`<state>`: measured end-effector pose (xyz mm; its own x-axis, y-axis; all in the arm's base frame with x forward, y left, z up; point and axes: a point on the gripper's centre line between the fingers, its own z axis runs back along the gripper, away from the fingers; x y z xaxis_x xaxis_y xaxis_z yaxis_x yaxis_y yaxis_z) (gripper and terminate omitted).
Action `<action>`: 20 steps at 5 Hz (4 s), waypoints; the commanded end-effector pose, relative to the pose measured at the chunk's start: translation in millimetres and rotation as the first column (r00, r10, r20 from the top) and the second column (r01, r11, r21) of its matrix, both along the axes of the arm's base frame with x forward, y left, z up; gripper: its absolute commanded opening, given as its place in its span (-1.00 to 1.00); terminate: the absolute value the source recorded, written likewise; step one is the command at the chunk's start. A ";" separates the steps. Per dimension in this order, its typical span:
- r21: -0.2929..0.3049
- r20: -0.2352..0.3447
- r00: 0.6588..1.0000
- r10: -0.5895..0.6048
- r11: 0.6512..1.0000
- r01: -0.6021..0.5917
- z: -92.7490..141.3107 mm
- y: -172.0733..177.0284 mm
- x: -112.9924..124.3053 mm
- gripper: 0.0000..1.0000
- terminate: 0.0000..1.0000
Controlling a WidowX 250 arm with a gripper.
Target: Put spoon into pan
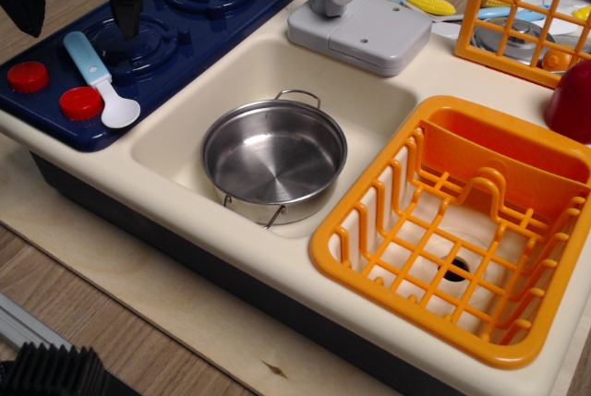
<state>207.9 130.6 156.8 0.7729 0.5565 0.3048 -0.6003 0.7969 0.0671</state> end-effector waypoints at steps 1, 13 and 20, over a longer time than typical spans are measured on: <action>0.000 0.000 1.000 0.000 1.000 0.000 0.0 0.0 0.0 1.00 -1.00; -0.080 0.059 0.997 -0.039 0.996 0.043 -22.5 -1.5 18.0 -1.00 -1.00; -0.053 0.101 0.995 -0.013 0.998 0.019 -25.5 -88.1 50.0 1.00 1.00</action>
